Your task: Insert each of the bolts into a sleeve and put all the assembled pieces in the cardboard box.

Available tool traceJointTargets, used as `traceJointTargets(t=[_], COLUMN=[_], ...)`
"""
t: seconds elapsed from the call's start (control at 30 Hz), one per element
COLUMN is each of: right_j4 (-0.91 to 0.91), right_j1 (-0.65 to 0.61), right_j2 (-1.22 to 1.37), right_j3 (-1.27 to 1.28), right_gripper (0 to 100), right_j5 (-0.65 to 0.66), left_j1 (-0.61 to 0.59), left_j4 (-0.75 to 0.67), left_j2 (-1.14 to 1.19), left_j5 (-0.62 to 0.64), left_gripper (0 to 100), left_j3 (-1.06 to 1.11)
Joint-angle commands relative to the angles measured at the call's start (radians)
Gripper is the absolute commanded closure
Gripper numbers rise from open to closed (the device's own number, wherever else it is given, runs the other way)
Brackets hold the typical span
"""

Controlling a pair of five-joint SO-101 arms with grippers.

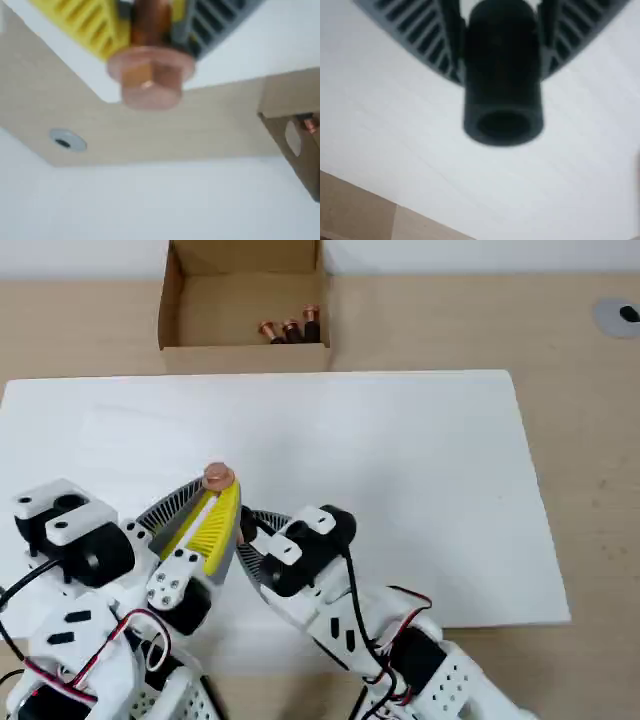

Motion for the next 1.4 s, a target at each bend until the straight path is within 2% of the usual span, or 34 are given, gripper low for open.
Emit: traceJointTargets(t=[0.0,0.5,0.67,1.0,1.37], right_j4=[-0.002,-0.003,-0.052,-0.092,-0.095], right_j1=[-0.012,-0.01,-0.01,-0.01,-0.01], right_j2=[-0.117,-0.124,-0.124,-0.124,-0.124], right_j3=[0.001,0.001,0.001,0.001,0.001], right_gripper=[98.8,98.8,98.8,98.8,98.8], right_j5=[-0.009,-0.02,-0.02,-0.021,-0.021], left_j1=[0.015,-0.014,-0.112,-0.115,-0.137], left_j4=[0.02,0.005,-0.12,-0.269,-0.344], left_j2=[-0.002,-0.004,-0.004,-0.012,-0.012], left_j5=[0.008,0.006,0.006,0.035,0.038], left_gripper=[100,100,100,100,100], left_j3=[-0.054,-0.018,0.035,0.238,0.275])
